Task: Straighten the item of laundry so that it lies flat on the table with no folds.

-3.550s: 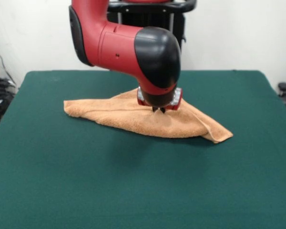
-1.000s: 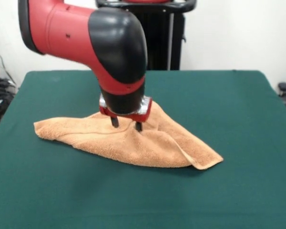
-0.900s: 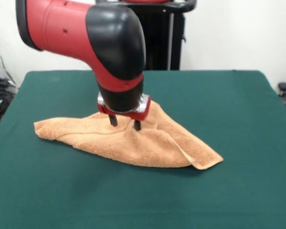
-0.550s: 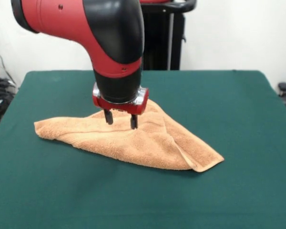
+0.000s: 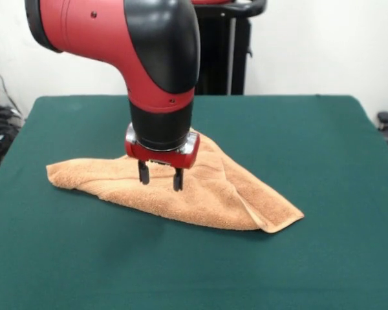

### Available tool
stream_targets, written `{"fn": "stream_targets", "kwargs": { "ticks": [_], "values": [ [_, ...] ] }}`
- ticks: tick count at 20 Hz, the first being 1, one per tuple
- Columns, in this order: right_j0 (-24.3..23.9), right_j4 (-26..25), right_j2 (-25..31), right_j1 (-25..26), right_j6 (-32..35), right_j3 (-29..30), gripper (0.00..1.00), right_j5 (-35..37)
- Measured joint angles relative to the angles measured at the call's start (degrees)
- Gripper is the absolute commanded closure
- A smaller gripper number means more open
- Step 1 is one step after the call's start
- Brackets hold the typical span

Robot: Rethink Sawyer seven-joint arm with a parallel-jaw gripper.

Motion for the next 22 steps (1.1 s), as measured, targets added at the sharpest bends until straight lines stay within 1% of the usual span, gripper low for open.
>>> {"fn": "stream_targets", "kwargs": {
  "ticks": [5, 14, 22],
  "values": [
    [-0.04, 0.01, 0.01, -0.25, 0.0, 0.43, 0.0, -0.02],
    [0.14, 0.01, 0.01, -3.44, 0.0, 3.94, 0.0, -0.02],
    [0.14, 0.01, 0.02, -4.15, 0.0, 4.6, 0.0, -0.02]
  ]
}}
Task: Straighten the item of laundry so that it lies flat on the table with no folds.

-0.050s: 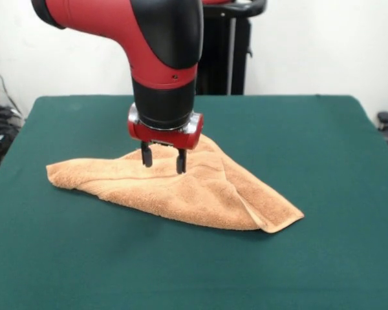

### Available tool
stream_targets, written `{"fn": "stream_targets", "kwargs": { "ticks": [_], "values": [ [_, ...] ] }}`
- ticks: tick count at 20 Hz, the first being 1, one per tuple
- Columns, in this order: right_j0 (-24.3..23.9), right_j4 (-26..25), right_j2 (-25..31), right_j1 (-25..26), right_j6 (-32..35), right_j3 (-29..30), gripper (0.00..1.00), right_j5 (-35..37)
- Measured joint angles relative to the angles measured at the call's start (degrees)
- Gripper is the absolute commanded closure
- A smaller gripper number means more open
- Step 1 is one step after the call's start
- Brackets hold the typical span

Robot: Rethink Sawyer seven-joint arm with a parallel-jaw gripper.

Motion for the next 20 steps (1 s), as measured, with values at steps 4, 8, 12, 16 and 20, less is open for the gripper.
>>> {"fn": "stream_targets", "kwargs": {
  "ticks": [4, 8, 12, 16, 20],
  "values": [
    [0.04, -0.01, 0.05, 0.0, 0.0, 0.21, 0.0, 0.0],
    [0.09, 0.01, 0.12, 0.0, 0.0, 0.4, 0.0, 0.0],
    [0.04, 0.01, 0.5, -0.01, 0.0, 0.6, 0.0, -0.02],
    [-0.04, 0.01, 1.38, 0.07, 0.0, 0.86, 0.0, -0.52],
    [-0.05, 0.02, 2.17, 0.5, 0.0, 0.98, 0.0, -1.82]
  ]
}}
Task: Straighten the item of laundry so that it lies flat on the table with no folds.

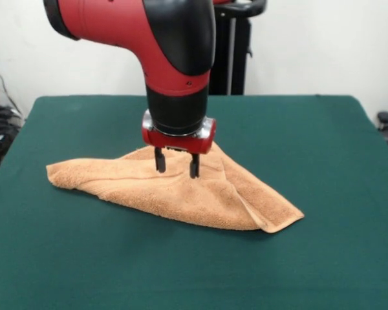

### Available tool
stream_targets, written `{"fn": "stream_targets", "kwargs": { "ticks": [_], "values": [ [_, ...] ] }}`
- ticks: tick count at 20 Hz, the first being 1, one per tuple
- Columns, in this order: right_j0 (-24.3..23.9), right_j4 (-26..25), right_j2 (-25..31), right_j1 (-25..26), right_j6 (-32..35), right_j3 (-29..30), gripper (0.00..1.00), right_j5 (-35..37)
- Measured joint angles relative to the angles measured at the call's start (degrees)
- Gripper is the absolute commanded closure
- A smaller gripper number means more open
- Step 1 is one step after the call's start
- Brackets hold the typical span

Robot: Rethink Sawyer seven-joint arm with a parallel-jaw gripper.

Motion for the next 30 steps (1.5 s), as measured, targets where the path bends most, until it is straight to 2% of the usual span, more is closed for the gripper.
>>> {"fn": "stream_targets", "kwargs": {
  "ticks": [10, 30],
  "values": [
    [-0.03, -0.01, 1.54, 1.98, 0.0, 0.57, 0.0, -2.63],
    [-0.79, 0.01, 2.65, 1.92, 0.0, 1.7, 0.0, -2.64]
  ]
}}
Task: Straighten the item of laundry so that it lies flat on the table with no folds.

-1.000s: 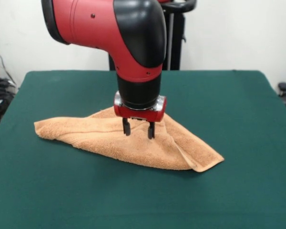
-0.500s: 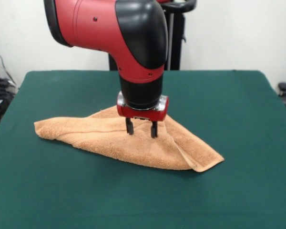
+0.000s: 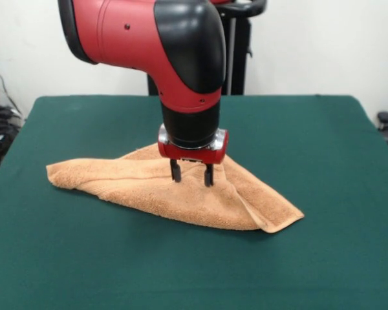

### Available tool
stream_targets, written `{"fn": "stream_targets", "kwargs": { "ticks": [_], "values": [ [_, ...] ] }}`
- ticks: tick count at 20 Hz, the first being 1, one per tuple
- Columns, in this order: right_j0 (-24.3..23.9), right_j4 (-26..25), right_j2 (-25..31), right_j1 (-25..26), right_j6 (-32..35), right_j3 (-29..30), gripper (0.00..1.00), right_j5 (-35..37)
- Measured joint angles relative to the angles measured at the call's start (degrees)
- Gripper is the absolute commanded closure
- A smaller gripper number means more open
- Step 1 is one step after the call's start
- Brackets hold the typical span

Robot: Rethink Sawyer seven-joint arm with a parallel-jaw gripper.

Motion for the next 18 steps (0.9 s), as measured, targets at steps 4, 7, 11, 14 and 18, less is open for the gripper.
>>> {"fn": "stream_targets", "kwargs": {
  "ticks": [4, 7, 11, 14, 18],
  "values": [
    [0.0, 0.0, 0.01, 0.02, 0.0, 0.0, 0.0, 0.0],
    [0.0, 0.0, 0.02, 0.08, 0.0, -0.01, 0.0, 0.0],
    [0.0, 0.0, 0.03, 0.15, 0.0, 0.0, 0.0, 0.0],
    [-0.01, 0.01, 0.04, 0.34, 0.0, -0.01, 0.0, 0.0],
    [-0.01, 0.01, 0.05, 1.2, 0.0, -0.02, 0.0, -0.01]
  ]
}}
